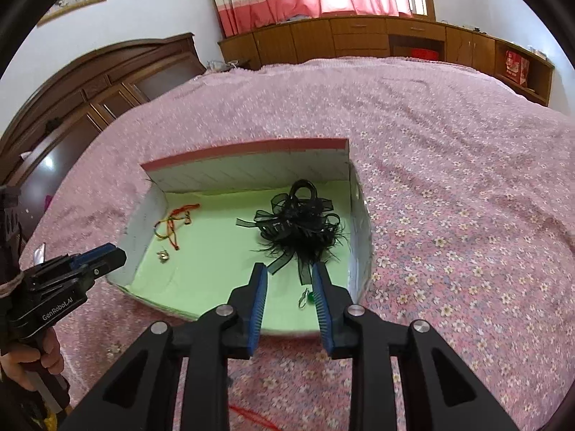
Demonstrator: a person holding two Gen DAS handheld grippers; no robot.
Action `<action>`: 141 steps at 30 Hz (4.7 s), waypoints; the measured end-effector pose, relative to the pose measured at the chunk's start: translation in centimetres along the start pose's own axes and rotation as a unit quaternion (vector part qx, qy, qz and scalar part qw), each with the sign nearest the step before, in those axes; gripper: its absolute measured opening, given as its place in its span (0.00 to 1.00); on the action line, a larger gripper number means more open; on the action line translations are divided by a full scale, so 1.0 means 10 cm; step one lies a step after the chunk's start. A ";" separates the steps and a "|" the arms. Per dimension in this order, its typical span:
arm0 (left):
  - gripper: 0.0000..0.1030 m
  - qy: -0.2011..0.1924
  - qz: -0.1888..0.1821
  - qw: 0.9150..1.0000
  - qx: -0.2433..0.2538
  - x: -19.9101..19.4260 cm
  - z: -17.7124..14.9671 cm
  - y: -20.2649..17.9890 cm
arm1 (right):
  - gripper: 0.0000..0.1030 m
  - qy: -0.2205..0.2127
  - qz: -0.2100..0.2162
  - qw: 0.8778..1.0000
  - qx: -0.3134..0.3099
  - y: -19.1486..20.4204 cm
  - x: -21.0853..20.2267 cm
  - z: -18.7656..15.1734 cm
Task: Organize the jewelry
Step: 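Open the left tool to drop the charm while the right tool releases the earring, then withdraw both open tools from the box toward the remaining bracelets, then grasp the pale bead bracelet with the left tool while the right tool grasps the rainbow bracelet, then carry the bead bracelet and rainbow bracelet with both tools over the pink box, then lower into the box and open the left tool while the right tool releases its bracelet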
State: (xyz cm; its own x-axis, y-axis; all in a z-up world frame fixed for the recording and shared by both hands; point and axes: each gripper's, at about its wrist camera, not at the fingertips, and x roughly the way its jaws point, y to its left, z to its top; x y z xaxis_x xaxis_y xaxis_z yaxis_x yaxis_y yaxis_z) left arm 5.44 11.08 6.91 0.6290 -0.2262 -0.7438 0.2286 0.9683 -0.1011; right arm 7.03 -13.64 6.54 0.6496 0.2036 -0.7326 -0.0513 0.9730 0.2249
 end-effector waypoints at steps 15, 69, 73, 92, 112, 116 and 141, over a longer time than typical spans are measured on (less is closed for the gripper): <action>0.15 0.012 0.006 1.000 -0.008 -0.27 -0.29 0.17 | 0.28 -0.007 0.000 1.000 0.014 -0.05 -0.43 -0.33; 0.14 0.107 0.032 0.993 -0.029 0.10 -1.19 0.35 | 0.29 0.116 -0.009 0.993 0.013 -0.10 -0.11 -1.26; 0.08 0.099 0.032 0.994 -0.034 0.09 -1.21 0.34 | 0.29 0.112 -0.009 0.994 0.009 -0.10 -0.12 -1.27; 0.00 0.038 -0.025 0.998 -0.043 -0.42 -1.10 0.25 | 0.05 0.042 0.008 0.999 0.024 -0.09 -0.51 -1.22; 0.00 -0.059 -0.042 0.997 -0.021 -0.81 -0.55 -0.01 | 0.04 -0.053 0.039 0.998 0.007 0.15 -0.91 -0.95; 0.00 -0.075 -0.035 0.996 -0.016 -0.82 -0.45 -0.04 | 0.04 -0.067 0.042 0.997 0.003 0.19 -0.93 -0.87; 0.00 -0.145 -0.029 0.989 -0.015 -0.51 0.15 -0.09 | 0.04 -0.132 0.069 0.988 -0.028 0.53 -0.61 -0.10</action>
State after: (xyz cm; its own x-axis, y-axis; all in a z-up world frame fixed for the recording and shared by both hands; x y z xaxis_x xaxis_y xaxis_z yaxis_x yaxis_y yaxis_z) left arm 3.18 11.21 11.79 0.8029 -0.2980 -0.5163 0.2508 0.9546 -0.1609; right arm 2.01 -9.56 11.55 0.8086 0.3061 -0.5025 -0.1895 0.9440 0.2700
